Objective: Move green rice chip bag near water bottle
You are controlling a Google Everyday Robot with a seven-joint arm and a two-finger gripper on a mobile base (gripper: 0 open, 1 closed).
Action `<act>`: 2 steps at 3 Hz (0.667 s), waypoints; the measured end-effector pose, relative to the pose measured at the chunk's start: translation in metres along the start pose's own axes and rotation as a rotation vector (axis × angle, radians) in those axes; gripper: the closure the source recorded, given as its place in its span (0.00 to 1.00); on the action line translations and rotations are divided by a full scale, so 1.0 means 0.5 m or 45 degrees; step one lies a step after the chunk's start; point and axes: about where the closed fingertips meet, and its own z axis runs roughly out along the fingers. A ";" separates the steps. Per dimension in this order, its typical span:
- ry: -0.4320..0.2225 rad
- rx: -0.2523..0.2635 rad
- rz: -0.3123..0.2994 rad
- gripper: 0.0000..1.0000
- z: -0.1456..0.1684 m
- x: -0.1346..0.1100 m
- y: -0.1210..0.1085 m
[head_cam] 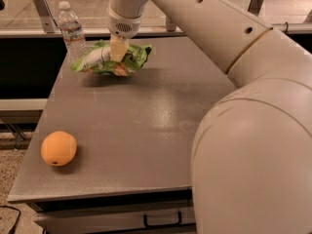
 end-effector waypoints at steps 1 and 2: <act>0.026 0.013 0.012 0.59 0.009 0.017 -0.016; 0.034 0.031 0.014 0.28 0.013 0.035 -0.024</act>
Offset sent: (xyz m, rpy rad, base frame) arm 0.0204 -0.0293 -0.0043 -0.0198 -0.0467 -0.0400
